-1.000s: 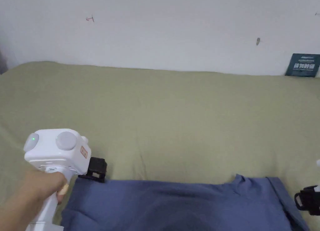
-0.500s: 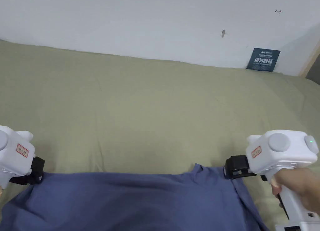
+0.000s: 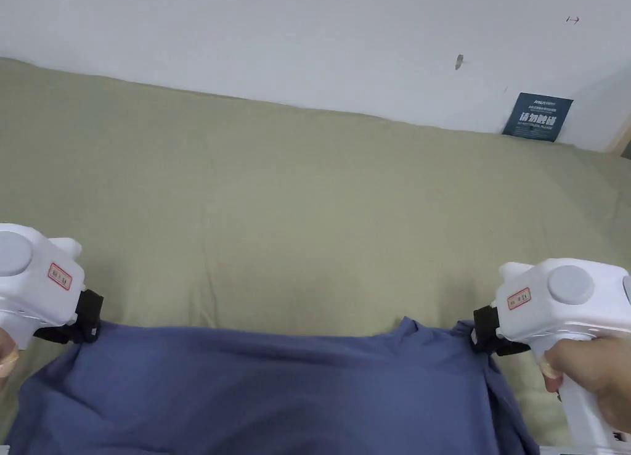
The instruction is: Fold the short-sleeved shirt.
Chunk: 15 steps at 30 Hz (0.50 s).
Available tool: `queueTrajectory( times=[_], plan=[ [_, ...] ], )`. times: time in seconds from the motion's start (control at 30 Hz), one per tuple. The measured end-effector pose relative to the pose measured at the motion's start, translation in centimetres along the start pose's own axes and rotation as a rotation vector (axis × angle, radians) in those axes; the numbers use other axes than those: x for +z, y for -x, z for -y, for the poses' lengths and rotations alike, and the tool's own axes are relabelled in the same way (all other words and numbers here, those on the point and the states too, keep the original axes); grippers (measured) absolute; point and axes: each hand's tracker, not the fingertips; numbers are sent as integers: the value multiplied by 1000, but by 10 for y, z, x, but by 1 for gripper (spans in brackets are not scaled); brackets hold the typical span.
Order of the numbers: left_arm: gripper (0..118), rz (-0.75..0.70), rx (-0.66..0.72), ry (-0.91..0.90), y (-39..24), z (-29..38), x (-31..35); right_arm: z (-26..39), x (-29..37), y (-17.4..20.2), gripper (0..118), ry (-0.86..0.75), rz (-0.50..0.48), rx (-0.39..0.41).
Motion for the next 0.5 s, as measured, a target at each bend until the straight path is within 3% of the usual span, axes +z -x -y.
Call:
queueTrajectory(
  times=[0.5],
  plan=[
    [5,99,-112,-207,0,58,139,64,162,1,5,-188,-129,89]
  ],
)
